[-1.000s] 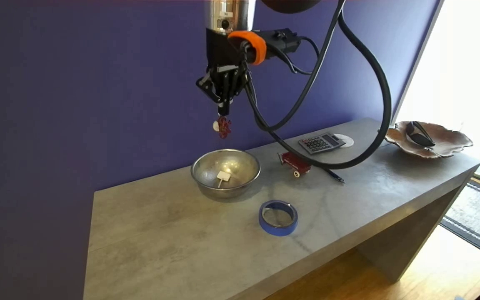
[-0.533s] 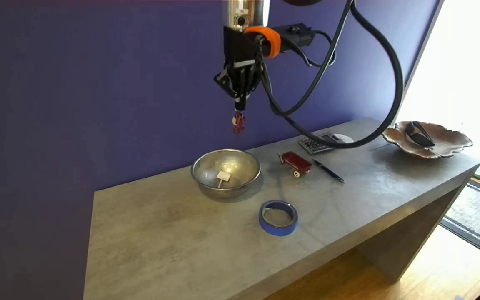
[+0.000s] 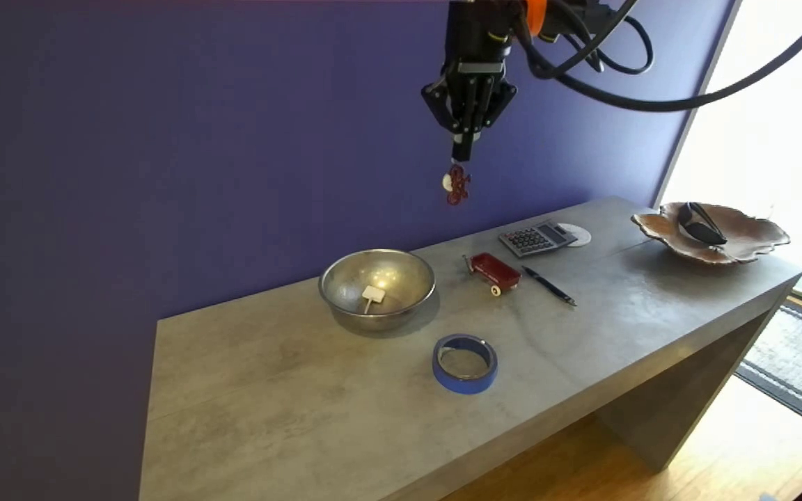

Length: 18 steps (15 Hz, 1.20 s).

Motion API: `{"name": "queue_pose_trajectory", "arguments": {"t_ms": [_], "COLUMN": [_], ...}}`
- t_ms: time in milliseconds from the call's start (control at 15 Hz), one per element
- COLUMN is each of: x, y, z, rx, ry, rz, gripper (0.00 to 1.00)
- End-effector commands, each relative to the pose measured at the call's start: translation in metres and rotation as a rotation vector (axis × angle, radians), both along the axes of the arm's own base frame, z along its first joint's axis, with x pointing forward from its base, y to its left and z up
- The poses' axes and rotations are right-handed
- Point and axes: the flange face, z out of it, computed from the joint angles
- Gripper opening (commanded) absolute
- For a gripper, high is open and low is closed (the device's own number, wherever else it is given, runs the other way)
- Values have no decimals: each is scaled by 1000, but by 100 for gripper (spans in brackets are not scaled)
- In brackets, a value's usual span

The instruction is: Take the red thing out of the bowl then place it into the wooden plate

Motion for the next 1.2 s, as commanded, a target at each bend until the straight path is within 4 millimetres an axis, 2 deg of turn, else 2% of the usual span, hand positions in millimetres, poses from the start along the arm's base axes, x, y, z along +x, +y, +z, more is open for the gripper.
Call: {"name": "queue_pose_trajectory", "arguments": {"t_ms": [0, 133, 467, 600, 733, 1000, 1133], "x": [-1, -5, -9, -5, -9, -12, -23], "y": [-5, -15, -21, -61, -113, -206, -253], "z": [3, 3, 1, -1, 1, 1, -5], "rx": [28, 47, 41, -31, -49, 16, 55], "ry": [-8, -15, -3, 69, 192, 308, 354], "rz": [-22, -40, -47, -97, -116, -273, -390], "gripper": [3, 3, 1, 1, 1, 1, 1]}}
